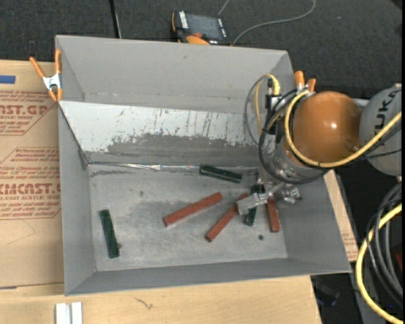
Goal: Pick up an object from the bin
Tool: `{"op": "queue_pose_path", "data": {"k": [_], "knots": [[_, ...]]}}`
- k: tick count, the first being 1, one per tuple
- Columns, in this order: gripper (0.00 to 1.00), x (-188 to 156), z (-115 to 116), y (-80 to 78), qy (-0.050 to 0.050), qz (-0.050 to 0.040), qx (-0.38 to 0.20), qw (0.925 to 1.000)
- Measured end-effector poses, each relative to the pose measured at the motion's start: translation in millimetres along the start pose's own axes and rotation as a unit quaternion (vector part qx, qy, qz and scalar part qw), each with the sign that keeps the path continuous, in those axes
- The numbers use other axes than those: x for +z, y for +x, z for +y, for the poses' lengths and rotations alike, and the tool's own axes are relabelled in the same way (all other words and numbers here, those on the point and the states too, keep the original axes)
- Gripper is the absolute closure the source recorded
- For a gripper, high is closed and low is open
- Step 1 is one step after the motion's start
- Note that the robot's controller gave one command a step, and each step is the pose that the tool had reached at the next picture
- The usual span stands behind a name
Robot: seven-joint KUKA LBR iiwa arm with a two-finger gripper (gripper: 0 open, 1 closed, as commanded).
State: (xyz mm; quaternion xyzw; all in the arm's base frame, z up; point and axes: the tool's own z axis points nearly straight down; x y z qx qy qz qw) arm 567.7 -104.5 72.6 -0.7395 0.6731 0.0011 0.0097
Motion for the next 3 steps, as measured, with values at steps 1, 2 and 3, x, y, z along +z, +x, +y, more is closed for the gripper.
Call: {"op": "queue_pose_path", "data": {"k": [1,2,3], "knots": [[1.0,1,2,6.4,-0.004,0.0043,0.003,1.0],[1.0,-35,1,3.7,-0.005,0.0062,0.003,1.0],[1.0,-83,-1,1.0,-0.004,0.0067,0.004,1.0]]}}
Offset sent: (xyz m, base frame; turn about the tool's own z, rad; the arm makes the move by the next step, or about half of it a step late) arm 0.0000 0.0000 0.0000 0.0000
